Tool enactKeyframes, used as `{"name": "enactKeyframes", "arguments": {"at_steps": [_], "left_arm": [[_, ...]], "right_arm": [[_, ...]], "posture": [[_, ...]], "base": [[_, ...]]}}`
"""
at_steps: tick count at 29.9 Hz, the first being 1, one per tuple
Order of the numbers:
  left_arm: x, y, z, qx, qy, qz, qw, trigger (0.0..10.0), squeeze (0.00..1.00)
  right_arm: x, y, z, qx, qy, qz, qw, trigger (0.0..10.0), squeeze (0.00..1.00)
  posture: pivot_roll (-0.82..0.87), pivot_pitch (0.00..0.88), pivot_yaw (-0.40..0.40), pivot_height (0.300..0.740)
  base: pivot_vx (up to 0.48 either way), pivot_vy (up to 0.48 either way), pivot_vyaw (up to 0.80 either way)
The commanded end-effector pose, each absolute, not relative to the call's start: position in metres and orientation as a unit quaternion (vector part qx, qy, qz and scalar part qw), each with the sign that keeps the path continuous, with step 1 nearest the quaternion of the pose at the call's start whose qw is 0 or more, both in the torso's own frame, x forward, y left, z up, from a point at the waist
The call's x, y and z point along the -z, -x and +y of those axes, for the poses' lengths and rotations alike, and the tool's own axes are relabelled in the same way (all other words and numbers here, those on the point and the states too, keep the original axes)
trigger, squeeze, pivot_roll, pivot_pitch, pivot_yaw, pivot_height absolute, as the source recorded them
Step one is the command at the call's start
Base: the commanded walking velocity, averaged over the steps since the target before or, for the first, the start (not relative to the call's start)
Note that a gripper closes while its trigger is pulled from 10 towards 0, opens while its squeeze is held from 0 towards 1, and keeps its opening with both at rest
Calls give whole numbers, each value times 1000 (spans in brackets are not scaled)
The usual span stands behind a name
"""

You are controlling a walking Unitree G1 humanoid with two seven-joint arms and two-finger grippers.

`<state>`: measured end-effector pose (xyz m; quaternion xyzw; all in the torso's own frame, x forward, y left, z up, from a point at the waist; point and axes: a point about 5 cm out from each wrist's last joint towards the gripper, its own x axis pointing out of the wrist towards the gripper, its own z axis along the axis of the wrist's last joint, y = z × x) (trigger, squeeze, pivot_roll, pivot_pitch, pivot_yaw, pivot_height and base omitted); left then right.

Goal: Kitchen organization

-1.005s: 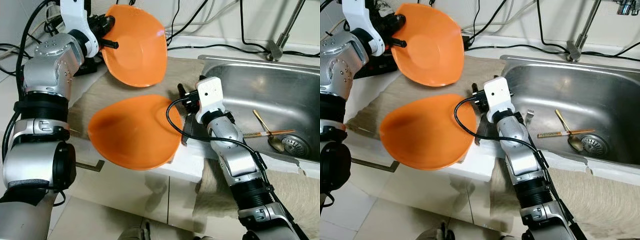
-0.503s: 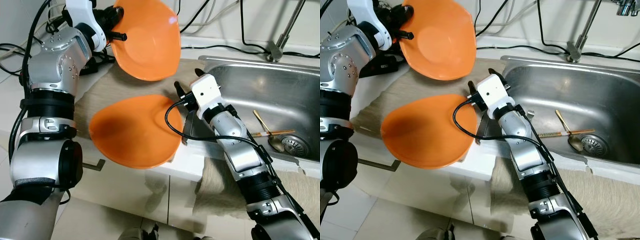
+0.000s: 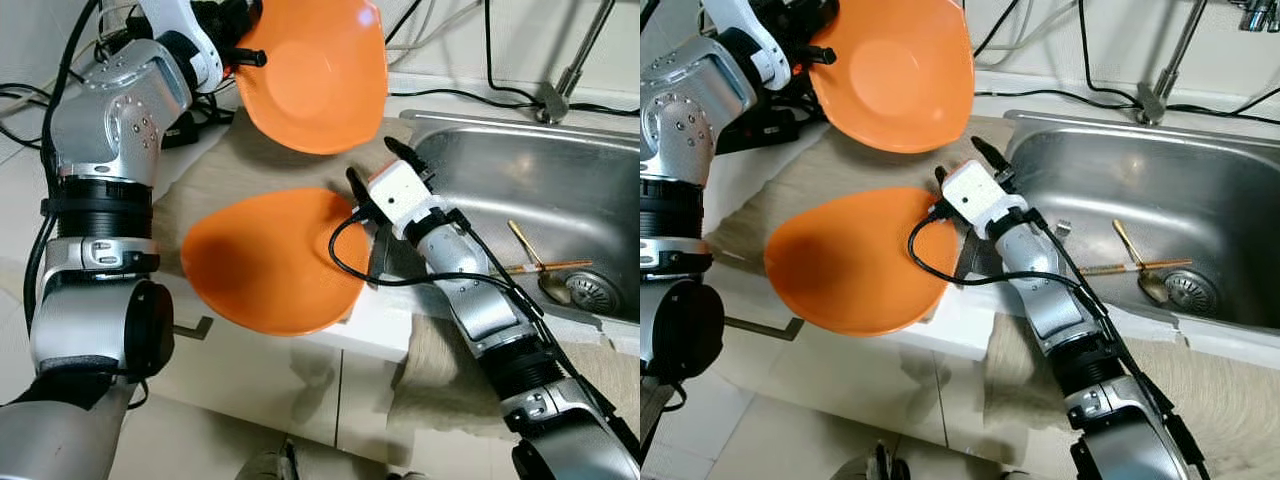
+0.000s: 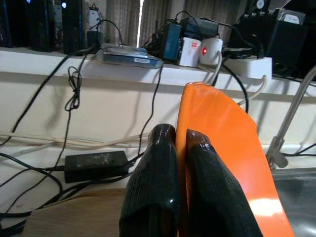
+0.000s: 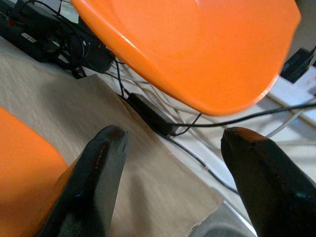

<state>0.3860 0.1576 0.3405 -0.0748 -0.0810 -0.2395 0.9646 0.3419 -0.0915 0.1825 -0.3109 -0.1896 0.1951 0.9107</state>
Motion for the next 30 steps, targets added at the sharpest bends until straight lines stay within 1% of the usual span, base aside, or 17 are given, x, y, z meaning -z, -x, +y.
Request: {"name": "enactKeyframes", "arguments": {"at_steps": [1,15,18,24,30], "left_arm": [[-354,-380,156,248,83,-105,959,0,0],[-339,-374,144,271,71,-81,957,0,0],[-335,-373,141,276,62,-72,956,0,0],[-321,-376,145,263,48,-48,962,0,0],[-301,-382,152,235,20,-9,972,0,0]], "right_arm": [[-189,-344,-88,-196,326,-210,901,10000,0],[-203,-346,-88,-157,361,-273,878,10000,0],[-207,-346,-88,-148,356,-287,877,10000,0],[-209,-345,-88,-137,357,-300,874,10000,0],[-209,-346,-87,-133,336,-296,884,10000,0]], "posture": [[55,0,63,740],[57,0,60,740],[58,0,59,740],[60,0,60,740],[58,0,63,740]], "base": [[0,0,0],[0,0,0],[0,0,0],[0,0,0],[0,0,0]]}}
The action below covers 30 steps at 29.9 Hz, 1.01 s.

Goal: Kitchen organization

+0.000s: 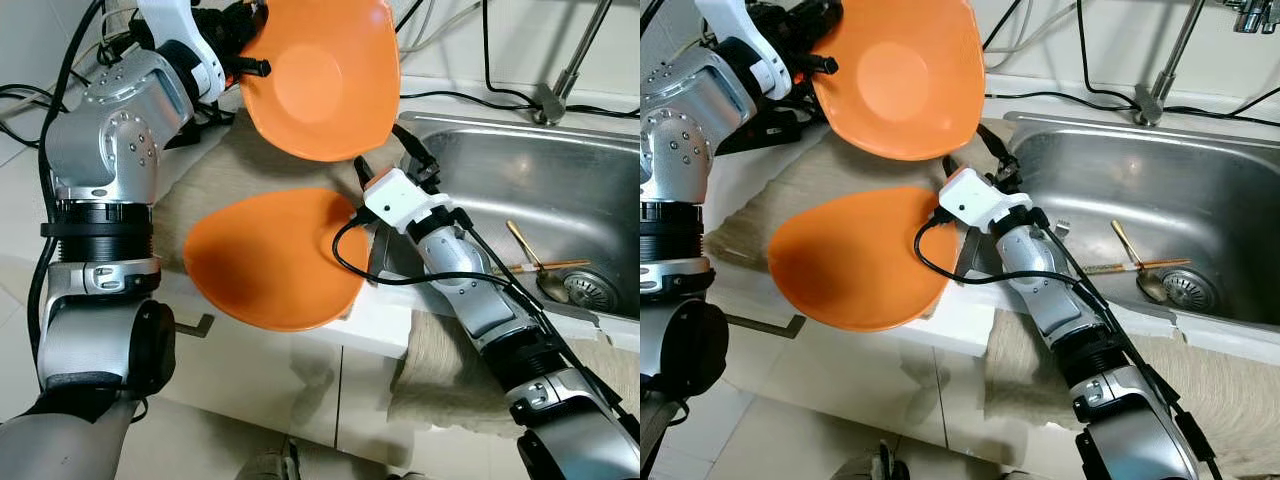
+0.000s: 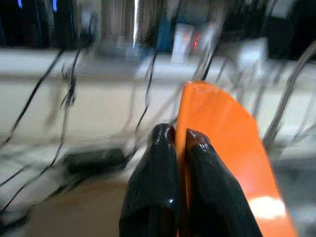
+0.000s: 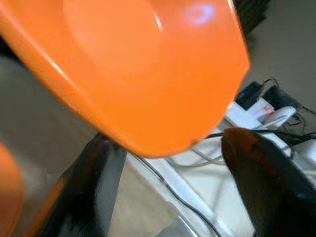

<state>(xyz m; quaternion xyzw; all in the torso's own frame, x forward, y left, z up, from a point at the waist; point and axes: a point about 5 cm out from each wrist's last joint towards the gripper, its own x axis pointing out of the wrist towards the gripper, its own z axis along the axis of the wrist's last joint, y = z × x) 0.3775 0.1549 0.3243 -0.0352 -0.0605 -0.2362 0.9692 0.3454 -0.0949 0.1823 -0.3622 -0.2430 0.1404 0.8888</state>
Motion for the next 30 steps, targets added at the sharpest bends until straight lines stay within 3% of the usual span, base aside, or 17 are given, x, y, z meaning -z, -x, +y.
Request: {"name": "enactKeyframes", "arguments": {"at_steps": [1,12,19,30], "left_arm": [[-294,-385,158,220,18,2,975,0,0],[-291,-387,160,216,23,6,976,0,0],[-310,-383,152,236,77,-3,969,0,0],[-336,-378,143,252,120,-29,960,0,0]], "right_arm": [[-207,-347,-87,-133,330,-288,889,10000,0],[-204,-346,-85,-138,338,-292,884,10000,0],[-198,-347,-82,-144,362,-293,873,10000,0],[-193,-349,-80,-144,354,-287,879,10000,0]], "posture": [[57,2,62,740],[55,5,59,740],[59,6,59,740],[59,7,59,740]], "base": [[0,0,0],[0,0,0],[0,0,0],[0,0,0]]}}
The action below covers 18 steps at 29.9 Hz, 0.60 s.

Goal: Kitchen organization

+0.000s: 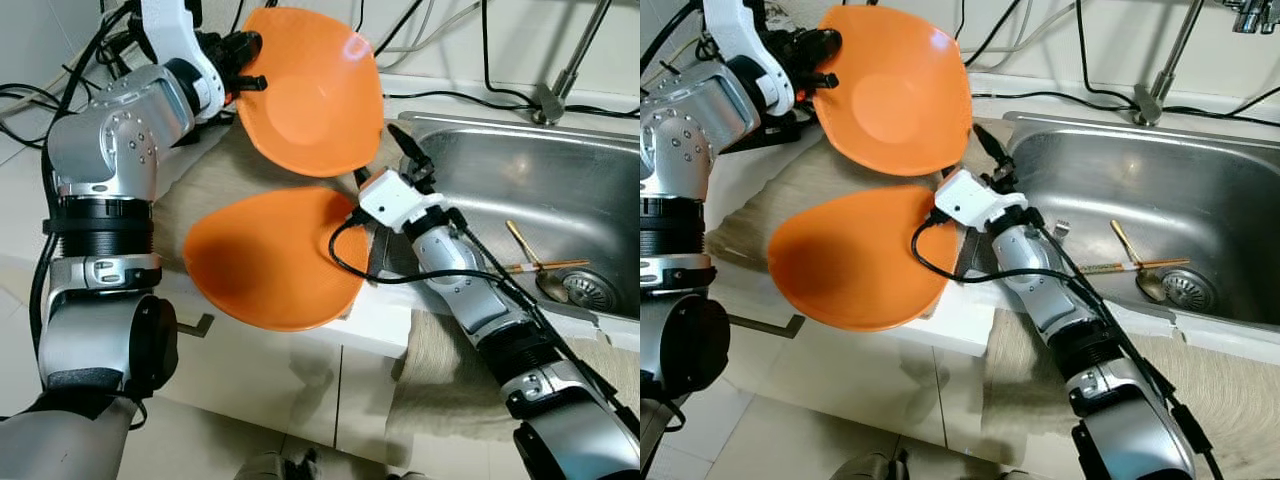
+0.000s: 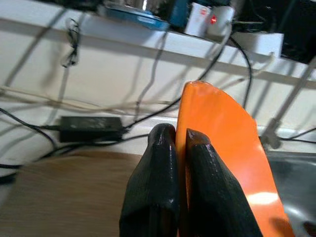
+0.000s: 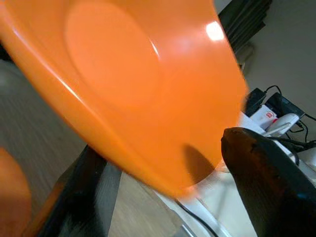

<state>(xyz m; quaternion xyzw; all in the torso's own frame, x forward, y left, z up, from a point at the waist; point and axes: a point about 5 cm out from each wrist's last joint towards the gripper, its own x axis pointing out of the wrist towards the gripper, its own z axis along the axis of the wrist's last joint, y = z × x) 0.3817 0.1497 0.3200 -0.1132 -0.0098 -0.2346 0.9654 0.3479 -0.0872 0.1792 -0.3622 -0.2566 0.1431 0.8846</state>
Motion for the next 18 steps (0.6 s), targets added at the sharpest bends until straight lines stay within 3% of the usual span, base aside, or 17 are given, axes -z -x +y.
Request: {"name": "enactKeyframes", "arguments": {"at_steps": [1,14,15,17,18], "left_arm": [[-341,-377,141,252,125,-33,959,0,0],[-339,-379,146,236,126,-28,963,0,0],[-338,-379,146,236,120,-28,964,0,0],[-338,-379,146,236,116,-29,964,0,0],[-337,-379,147,236,113,-28,965,0,0]], "right_arm": [[-194,-350,-80,-140,353,-287,879,10000,0],[-190,-351,-79,-138,351,-284,882,10000,0],[-190,-351,-80,-138,347,-282,884,8667,0],[-189,-351,-80,-138,345,-281,885,8667,0],[-188,-351,-80,-138,340,-278,888,0,0]], "posture": [[59,7,59,740],[60,3,60,740],[60,3,60,740],[60,3,60,740],[60,2,59,740]], "base": [[0,0,0],[0,0,0],[0,0,0],[0,0,0],[0,0,0]]}}
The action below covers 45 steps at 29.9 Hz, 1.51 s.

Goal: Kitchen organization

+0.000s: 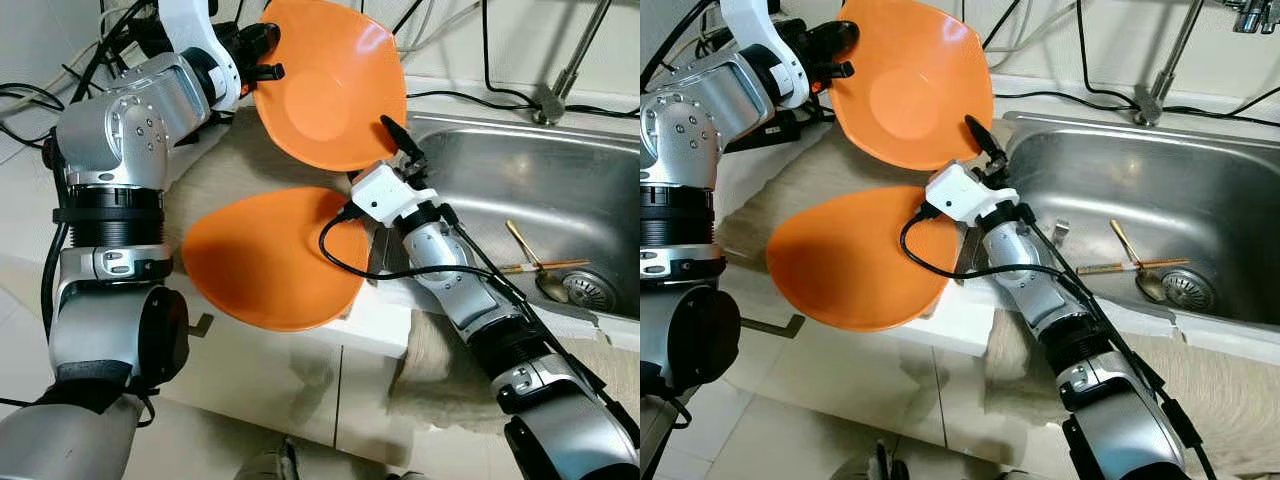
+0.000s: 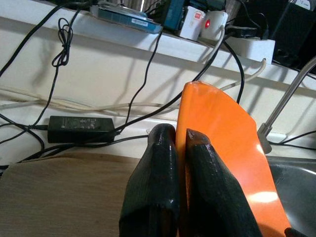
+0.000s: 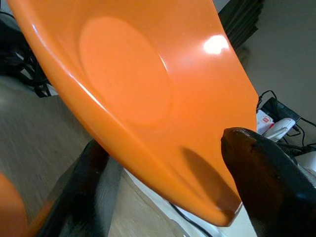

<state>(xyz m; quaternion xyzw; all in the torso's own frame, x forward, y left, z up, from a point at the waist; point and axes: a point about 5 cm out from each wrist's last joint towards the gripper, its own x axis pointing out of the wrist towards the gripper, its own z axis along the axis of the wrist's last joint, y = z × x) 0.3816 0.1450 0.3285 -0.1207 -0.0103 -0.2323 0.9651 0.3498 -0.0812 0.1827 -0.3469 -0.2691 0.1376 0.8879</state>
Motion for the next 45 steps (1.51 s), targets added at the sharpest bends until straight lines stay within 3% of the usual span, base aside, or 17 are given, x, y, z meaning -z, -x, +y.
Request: {"name": "enactKeyframes", "arguments": {"at_steps": [1,10,45], "left_arm": [[-335,-379,147,234,109,-26,966,0,0],[-337,-376,145,246,100,-34,964,0,0],[-323,-376,145,256,37,-24,966,0,0]], "right_arm": [[-188,-351,-81,-134,335,-276,891,0,0],[-181,-357,-86,-119,292,-228,921,0,0],[-170,-355,-82,-137,265,-194,935,0,0]], "posture": [[60,1,57,740],[63,0,54,740],[64,15,61,740]], "base": [[0,0,0],[0,0,0],[0,0,0]]}}
